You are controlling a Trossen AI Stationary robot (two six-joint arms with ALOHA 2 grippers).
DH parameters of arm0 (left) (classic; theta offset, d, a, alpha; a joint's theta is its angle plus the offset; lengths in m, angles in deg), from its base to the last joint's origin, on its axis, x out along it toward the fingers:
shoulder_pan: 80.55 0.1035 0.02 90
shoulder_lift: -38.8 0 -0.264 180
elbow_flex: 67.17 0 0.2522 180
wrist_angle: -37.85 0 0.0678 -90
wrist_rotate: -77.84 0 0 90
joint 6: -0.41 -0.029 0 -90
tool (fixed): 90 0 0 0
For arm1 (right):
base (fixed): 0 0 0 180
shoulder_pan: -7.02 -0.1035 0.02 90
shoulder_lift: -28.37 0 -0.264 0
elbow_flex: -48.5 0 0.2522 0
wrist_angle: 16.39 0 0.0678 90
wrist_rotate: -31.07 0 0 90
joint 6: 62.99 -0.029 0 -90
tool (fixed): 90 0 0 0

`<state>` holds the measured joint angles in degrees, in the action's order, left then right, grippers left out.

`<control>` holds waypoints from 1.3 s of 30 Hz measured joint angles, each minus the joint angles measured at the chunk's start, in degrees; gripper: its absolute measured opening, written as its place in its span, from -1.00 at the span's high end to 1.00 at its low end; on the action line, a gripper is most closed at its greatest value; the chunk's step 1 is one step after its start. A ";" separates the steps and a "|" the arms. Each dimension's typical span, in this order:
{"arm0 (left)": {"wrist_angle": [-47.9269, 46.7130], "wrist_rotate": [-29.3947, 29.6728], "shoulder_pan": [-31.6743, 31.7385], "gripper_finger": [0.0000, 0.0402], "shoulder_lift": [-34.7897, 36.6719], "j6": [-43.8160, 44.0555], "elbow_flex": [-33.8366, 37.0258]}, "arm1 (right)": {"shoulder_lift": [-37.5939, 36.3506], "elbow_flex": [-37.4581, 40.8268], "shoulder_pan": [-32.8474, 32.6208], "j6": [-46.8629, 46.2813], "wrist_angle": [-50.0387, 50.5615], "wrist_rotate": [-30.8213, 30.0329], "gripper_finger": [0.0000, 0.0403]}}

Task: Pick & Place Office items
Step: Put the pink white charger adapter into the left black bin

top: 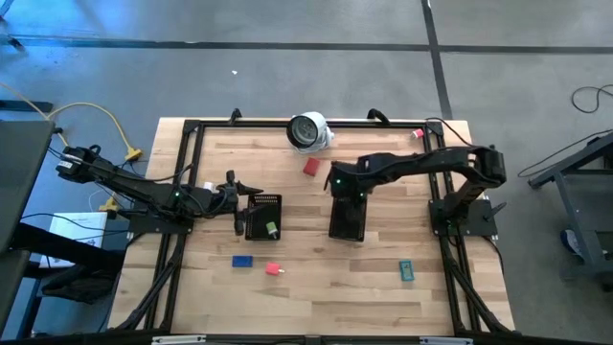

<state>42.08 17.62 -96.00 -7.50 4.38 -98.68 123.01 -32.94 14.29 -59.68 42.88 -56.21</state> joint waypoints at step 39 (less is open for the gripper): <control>11.35 -4.64 6.49 -0.04 -4.35 -5.72 -0.79 | -15.40 0.07 -0.42 -9.01 -17.15 -1.24 0.17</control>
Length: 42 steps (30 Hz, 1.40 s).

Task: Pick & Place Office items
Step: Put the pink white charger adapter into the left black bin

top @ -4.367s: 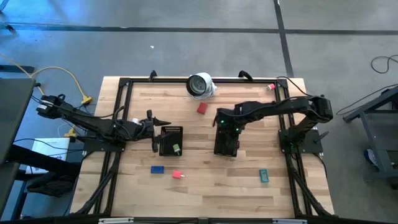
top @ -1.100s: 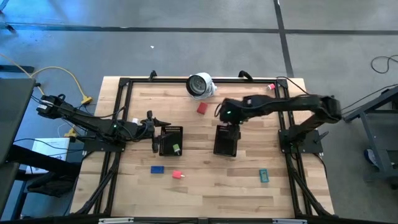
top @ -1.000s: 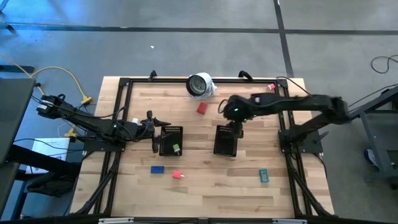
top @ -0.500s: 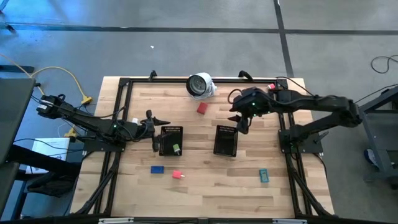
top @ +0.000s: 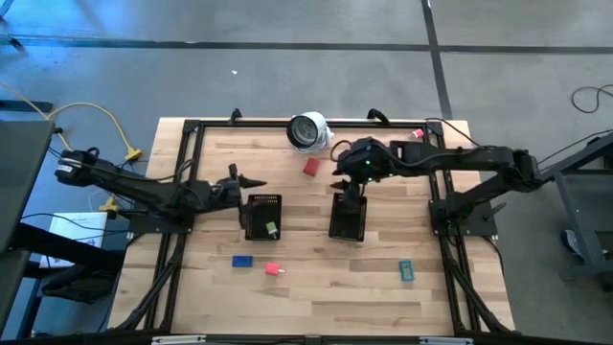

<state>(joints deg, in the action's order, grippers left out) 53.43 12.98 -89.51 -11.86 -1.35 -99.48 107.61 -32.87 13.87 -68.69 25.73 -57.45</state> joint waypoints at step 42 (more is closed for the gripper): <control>-21.75 -41.30 22.23 -0.04 -76.69 -7.36 -87.53 | -19.37 0.00 -25.15 4.45 4.46 -35.87 0.26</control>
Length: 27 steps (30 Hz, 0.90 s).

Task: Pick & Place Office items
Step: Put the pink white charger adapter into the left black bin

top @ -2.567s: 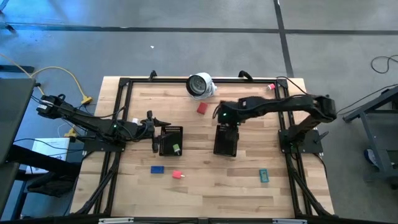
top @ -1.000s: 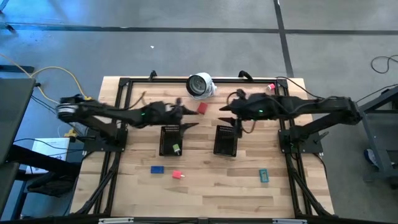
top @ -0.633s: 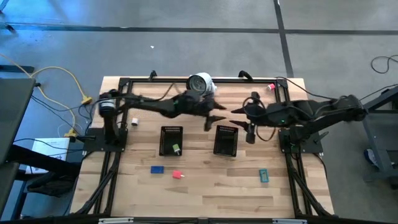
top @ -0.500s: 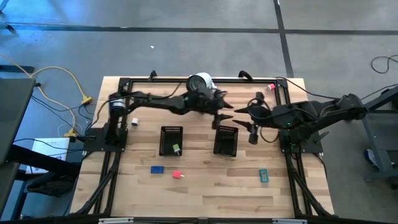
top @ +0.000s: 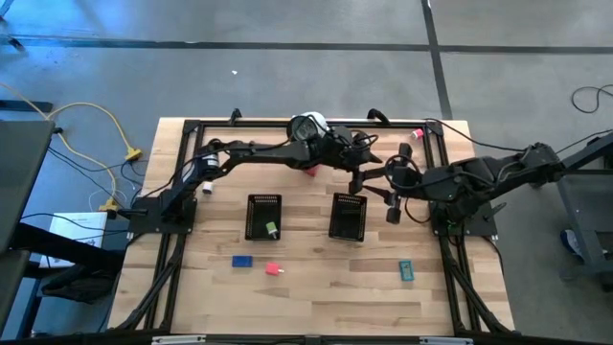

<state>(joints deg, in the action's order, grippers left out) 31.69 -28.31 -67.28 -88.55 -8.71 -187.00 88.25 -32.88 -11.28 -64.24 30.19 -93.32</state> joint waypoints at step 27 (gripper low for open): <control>-31.09 -11.57 6.05 -0.04 12.97 -4.36 2.85 | -3.41 0.00 0.88 -0.44 0.15 -4.53 0.26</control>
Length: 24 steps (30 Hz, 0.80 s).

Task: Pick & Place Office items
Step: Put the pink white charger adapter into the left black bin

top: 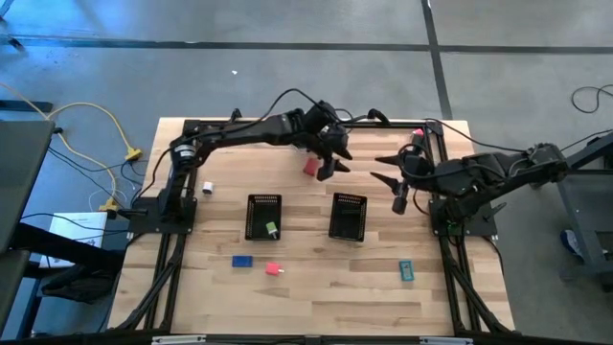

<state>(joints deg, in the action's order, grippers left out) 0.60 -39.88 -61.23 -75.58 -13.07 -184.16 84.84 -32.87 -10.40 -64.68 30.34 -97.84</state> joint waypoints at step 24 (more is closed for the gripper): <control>16.71 12.91 -2.86 -0.04 45.14 6.09 47.50 | 2.18 0.01 11.73 -8.60 12.16 -6.85 0.26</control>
<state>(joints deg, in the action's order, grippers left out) 17.31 -26.98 -64.08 -30.44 -6.98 -136.66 87.02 -32.86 1.33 -73.28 42.50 -104.69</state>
